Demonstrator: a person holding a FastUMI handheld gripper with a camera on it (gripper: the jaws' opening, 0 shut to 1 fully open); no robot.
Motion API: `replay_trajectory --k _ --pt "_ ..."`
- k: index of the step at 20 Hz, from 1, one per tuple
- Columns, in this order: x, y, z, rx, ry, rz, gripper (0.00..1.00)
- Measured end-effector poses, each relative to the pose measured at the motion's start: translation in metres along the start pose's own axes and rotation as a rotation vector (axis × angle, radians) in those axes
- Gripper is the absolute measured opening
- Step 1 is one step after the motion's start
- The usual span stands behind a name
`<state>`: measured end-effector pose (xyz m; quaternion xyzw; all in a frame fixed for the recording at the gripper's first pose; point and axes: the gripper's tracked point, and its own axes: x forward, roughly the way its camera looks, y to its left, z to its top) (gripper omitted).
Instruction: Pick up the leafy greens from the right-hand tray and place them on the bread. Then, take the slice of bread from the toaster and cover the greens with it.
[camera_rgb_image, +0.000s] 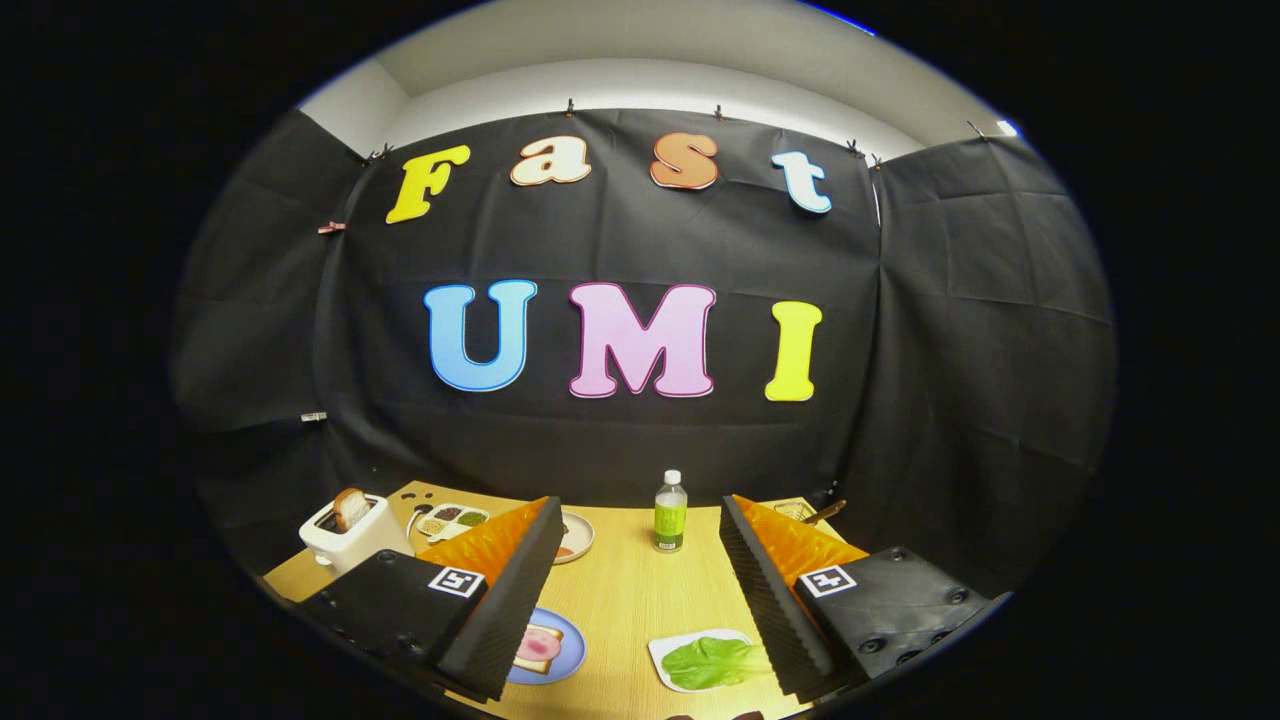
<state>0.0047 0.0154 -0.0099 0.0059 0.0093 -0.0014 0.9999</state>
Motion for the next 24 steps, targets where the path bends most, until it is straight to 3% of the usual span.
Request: replay_trajectory --k 11,24 --pt "0.020 -0.001 -0.030 0.020 0.082 -0.038 0.98" --pt "0.053 -0.074 -0.163 0.000 0.307 0.046 0.98"
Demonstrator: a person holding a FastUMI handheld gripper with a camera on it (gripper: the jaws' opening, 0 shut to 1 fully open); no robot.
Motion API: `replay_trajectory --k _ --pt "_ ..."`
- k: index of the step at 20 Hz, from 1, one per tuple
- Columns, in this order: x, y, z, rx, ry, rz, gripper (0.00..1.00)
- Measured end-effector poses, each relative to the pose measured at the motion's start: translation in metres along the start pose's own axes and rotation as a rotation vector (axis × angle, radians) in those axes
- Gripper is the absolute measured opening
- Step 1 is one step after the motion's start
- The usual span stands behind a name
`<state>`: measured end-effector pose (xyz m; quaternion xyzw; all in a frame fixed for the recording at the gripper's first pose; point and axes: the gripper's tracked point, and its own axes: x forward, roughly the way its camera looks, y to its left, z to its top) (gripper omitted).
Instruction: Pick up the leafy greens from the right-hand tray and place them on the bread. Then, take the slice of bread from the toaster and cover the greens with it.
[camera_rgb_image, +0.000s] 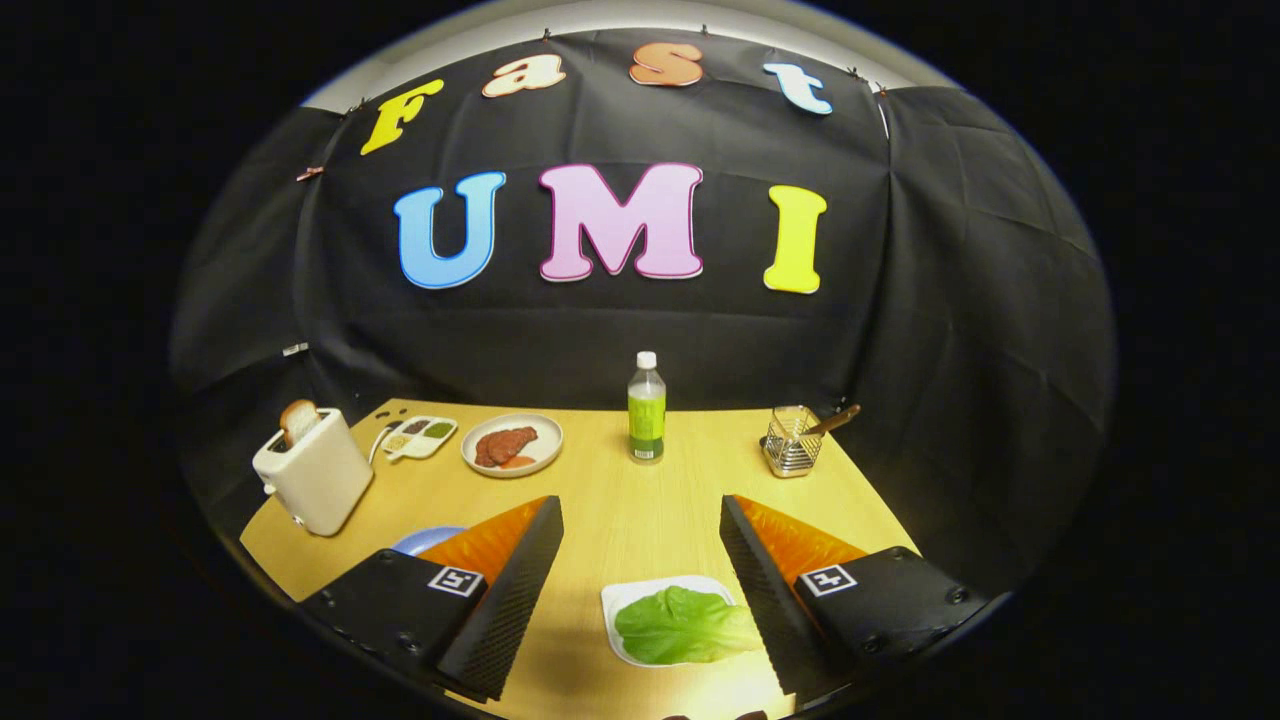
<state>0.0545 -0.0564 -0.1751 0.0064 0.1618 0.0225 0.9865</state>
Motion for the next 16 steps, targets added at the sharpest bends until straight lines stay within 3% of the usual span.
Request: replay_trajectory --k 8,16 --pt "0.044 -0.026 -0.120 -0.062 0.214 0.105 0.98" --pt "0.061 -0.036 -0.186 -0.141 0.350 0.177 0.99"
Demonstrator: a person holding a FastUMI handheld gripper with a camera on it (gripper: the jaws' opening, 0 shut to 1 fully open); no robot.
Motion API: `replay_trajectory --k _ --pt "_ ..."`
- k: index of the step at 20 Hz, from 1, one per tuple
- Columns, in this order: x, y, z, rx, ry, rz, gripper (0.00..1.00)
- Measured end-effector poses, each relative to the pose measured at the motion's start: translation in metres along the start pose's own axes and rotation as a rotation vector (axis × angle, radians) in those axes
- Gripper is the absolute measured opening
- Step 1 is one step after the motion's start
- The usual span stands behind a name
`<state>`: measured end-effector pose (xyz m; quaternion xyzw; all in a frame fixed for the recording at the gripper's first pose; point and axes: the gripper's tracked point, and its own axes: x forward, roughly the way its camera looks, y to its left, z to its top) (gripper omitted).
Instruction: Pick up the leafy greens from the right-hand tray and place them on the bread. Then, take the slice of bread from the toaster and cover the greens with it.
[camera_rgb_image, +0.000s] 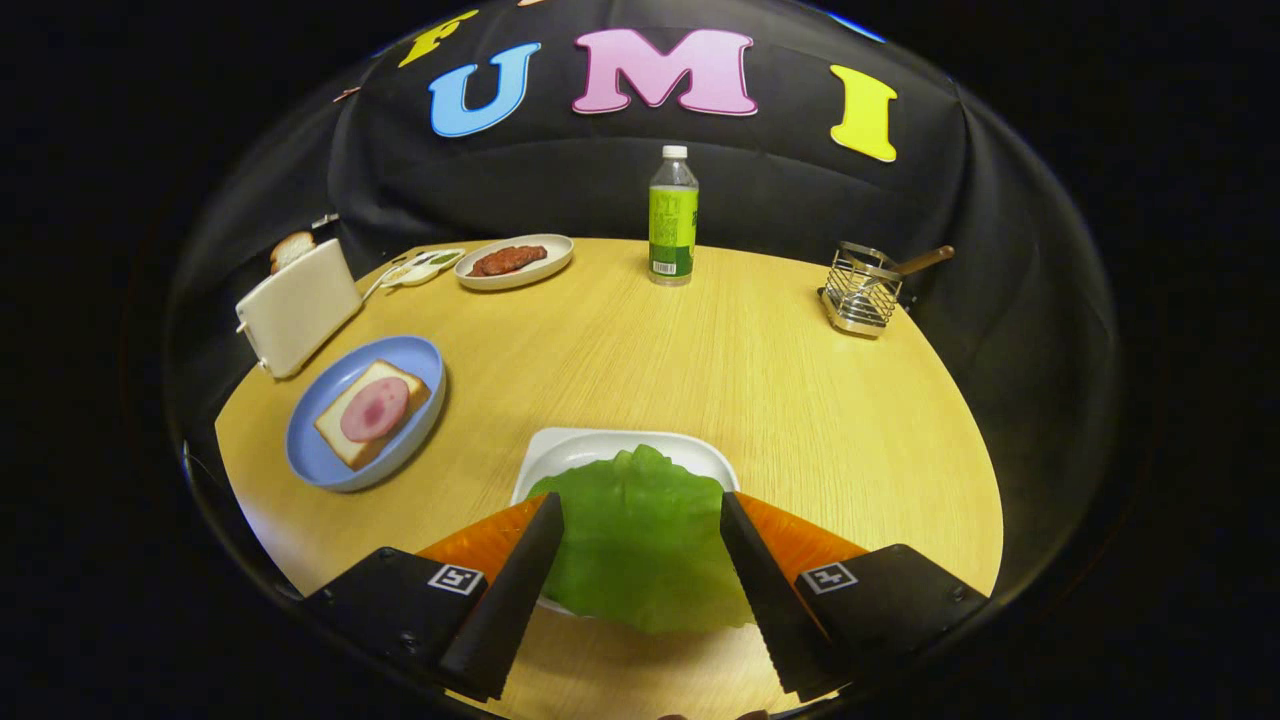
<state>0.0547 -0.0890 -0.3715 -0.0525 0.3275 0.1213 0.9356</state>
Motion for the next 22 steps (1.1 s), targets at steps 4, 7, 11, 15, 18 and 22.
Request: replay_trajectory --k 4,7,11,15,18,22 --pt "0.012 0.006 -0.020 -0.057 0.051 0.031 0.99" --pt "0.015 0.011 -0.016 -0.015 0.042 0.065 0.97" --pt "0.015 0.016 -0.016 -0.037 0.044 0.080 0.83" --pt "0.017 0.014 -0.017 -0.027 0.068 0.074 0.61" --pt "0.017 0.016 -0.017 -0.033 0.072 0.068 0.27" --pt "0.012 0.019 -0.017 0.009 0.106 0.093 0.08"
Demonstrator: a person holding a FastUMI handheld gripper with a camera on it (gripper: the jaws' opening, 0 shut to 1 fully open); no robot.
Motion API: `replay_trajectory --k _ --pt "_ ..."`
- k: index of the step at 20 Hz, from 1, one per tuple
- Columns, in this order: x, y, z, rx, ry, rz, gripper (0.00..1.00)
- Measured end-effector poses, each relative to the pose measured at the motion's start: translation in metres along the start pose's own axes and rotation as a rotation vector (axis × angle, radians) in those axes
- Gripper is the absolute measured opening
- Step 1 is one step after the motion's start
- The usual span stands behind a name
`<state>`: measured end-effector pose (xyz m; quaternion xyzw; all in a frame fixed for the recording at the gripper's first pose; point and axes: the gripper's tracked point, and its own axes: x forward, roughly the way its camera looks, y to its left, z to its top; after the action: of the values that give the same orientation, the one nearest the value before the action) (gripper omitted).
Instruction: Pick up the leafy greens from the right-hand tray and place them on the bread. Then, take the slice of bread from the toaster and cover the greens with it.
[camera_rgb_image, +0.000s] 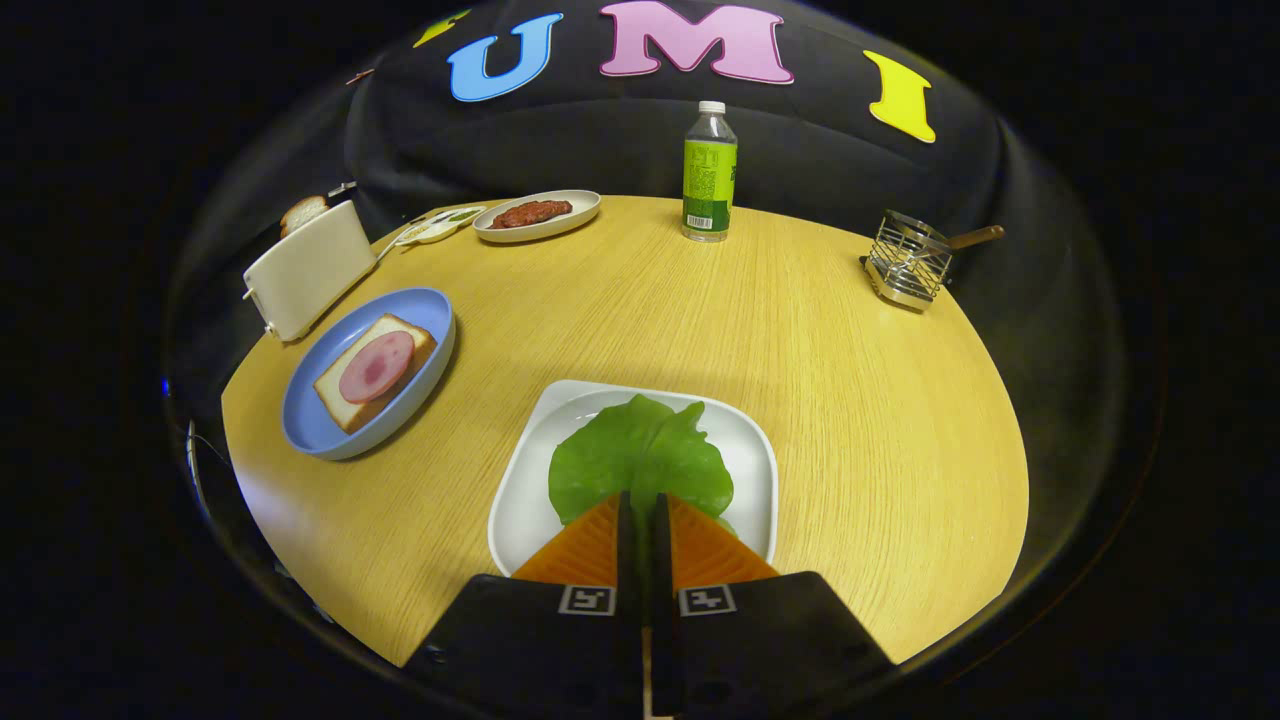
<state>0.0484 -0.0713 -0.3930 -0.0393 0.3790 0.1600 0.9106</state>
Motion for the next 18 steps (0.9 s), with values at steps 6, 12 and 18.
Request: replay_trajectory --k 6,12,18 --pt "-0.025 -0.001 0.031 -0.003 -0.039 -0.010 0.07" --pt "-0.067 0.027 0.090 0.025 -0.142 -0.005 0.07" --pt "-0.083 0.095 0.135 -0.001 -0.198 0.054 0.07"
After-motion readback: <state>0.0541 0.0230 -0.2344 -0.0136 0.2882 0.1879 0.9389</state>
